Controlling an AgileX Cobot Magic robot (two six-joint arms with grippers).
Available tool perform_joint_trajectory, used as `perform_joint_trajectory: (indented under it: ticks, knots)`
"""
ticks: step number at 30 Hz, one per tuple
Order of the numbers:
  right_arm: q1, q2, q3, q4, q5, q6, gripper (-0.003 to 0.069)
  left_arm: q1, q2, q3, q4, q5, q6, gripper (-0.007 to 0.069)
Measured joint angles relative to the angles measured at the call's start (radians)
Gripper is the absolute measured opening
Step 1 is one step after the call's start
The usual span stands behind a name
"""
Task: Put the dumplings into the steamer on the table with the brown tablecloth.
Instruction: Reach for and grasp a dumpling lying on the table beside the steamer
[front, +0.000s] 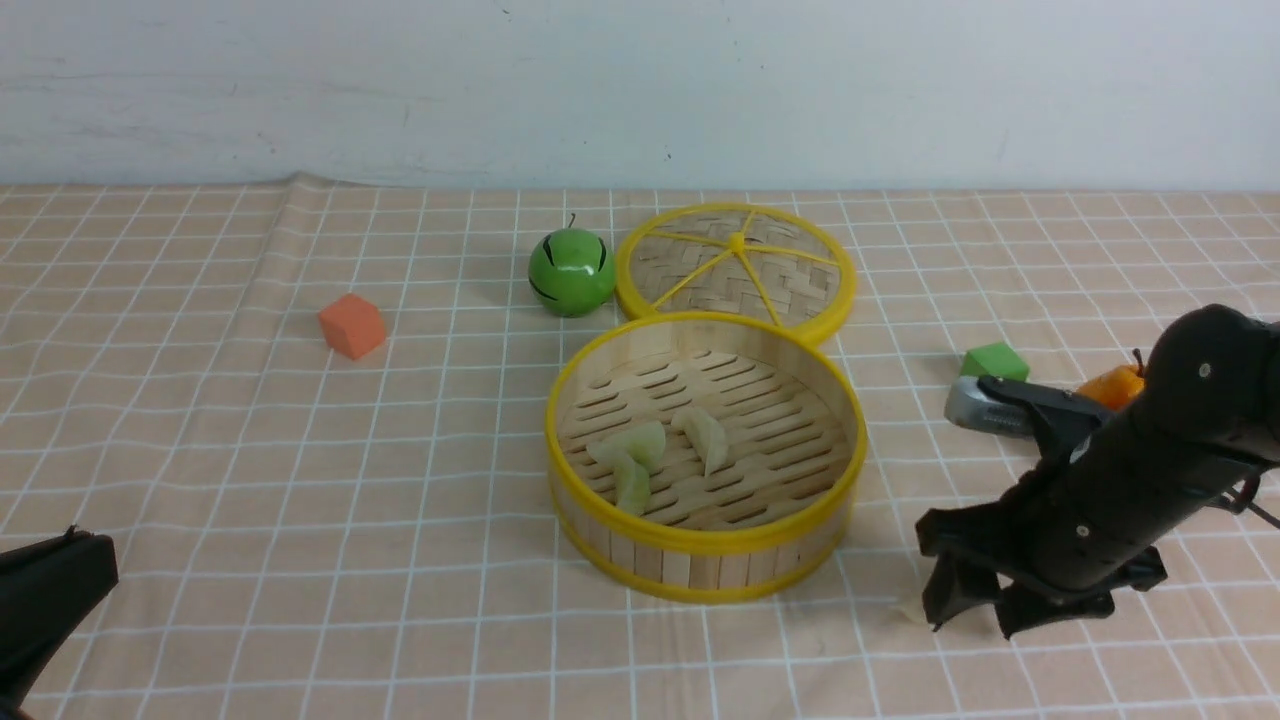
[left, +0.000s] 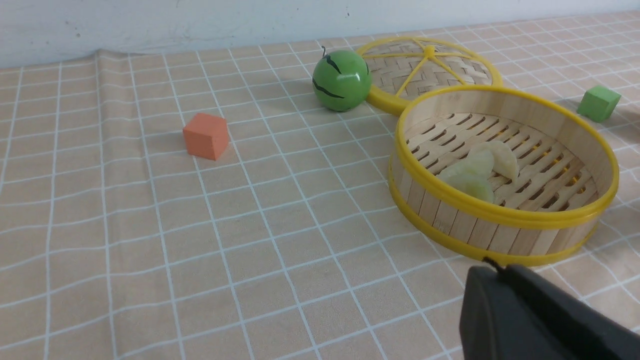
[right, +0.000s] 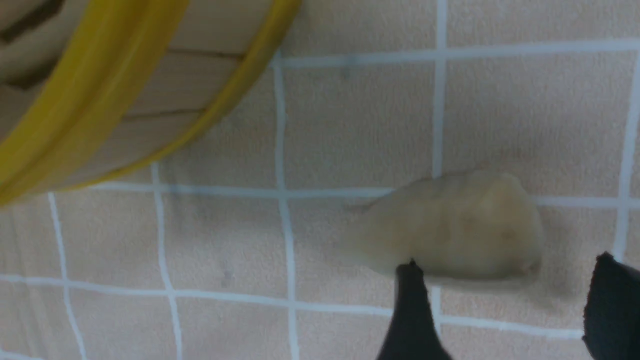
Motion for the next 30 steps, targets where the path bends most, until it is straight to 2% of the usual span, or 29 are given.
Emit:
perform_joint_trajectory:
  ticks: [6, 10, 14, 17, 20, 22, 28, 30]
  knots:
    - [0.000, -0.001, 0.004, 0.006, -0.086, -0.012, 0.0410, 0.000, 0.000, 0.000, 0.000, 0.000, 0.000, 0.0011]
    - [0.000, 0.001, 0.004, 0.012, -0.123, -0.021, 0.0332, 0.000, 0.000, 0.000, 0.000, 0.000, 0.000, 0.0015]
    - [0.000, -0.003, 0.004, 0.027, -0.124, -0.084, 0.0202, 0.000, 0.000, 0.000, 0.001, 0.000, 0.000, 0.0016]
    - [-0.001, -0.012, 0.004, 0.027, -0.118, -0.148, 0.0174, 0.000, 0.000, 0.000, 0.002, 0.000, 0.000, 0.0016]
    - [-0.001, -0.026, 0.004, 0.019, -0.114, -0.238, 0.0028, 0.000, 0.000, 0.000, 0.003, 0.000, 0.000, 0.0018]
    - [-0.001, -0.041, 0.006, 0.019, -0.103, -0.273, -0.0012, 0.000, 0.000, 0.000, 0.004, 0.000, 0.000, 0.0020]
    - [-0.001, -0.060, 0.006, 0.016, -0.096, -0.288, -0.0003, 0.000, 0.000, 0.000, 0.004, 0.000, 0.000, 0.0020]
    - [-0.001, -0.060, 0.007, 0.017, -0.099, -0.282, 0.0043, 0.000, 0.000, 0.000, 0.004, -0.001, 0.000, 0.0020]
